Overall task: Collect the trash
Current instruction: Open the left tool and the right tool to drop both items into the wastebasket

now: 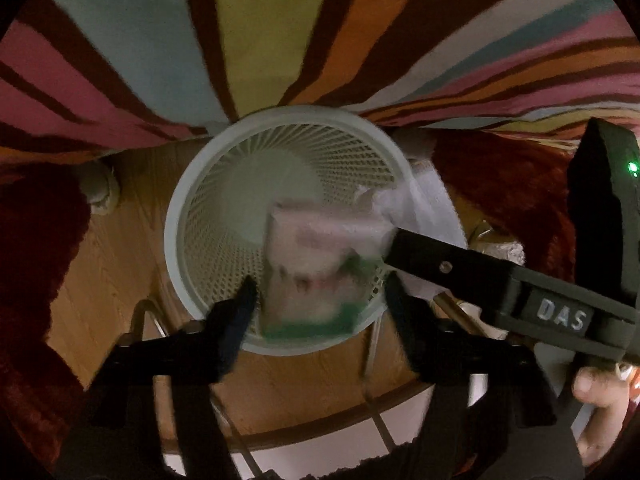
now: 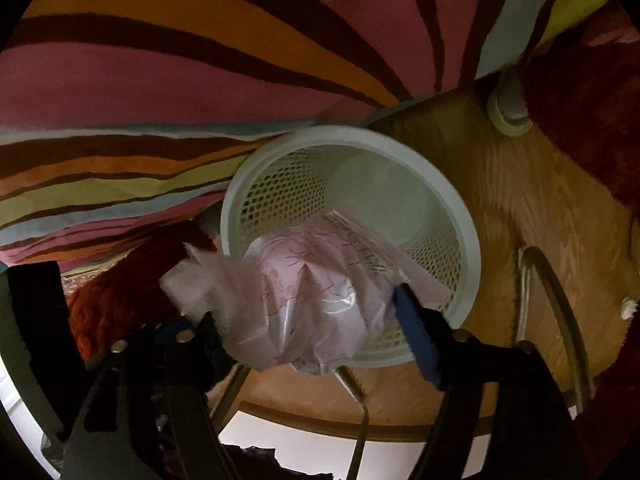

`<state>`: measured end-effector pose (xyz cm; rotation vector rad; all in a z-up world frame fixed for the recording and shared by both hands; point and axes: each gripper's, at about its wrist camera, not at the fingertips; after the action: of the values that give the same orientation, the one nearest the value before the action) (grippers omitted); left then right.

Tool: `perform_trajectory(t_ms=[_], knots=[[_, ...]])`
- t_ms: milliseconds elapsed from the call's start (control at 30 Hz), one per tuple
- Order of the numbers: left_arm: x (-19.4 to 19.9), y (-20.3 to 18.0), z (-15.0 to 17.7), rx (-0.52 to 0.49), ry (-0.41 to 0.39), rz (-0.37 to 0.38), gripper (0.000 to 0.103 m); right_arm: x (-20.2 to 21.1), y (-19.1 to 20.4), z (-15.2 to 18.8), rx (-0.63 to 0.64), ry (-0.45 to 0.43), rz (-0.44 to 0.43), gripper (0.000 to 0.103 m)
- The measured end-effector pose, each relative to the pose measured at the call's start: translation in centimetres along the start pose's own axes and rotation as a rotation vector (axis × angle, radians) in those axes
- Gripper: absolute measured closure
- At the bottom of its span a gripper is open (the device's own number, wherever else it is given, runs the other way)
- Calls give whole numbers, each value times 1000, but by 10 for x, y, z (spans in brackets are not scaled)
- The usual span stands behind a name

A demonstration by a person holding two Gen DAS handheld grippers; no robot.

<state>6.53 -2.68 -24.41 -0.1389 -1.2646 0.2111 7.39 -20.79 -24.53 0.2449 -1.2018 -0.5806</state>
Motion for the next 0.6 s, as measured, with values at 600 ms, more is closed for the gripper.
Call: perform_trajectory(t_ms=[600], knots=[[15, 4, 5, 24, -79, -80, 18, 5, -5, -1, -28, -38, 15, 12]])
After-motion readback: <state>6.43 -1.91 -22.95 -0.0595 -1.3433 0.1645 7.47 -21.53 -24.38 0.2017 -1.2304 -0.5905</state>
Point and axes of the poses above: each gripper's, at about its wrist camera, not at the fingertips, and x roughly against the way its jaws point, y to its left, z to its underside, and after that the axes turned 7 degrees about -z, right-handed
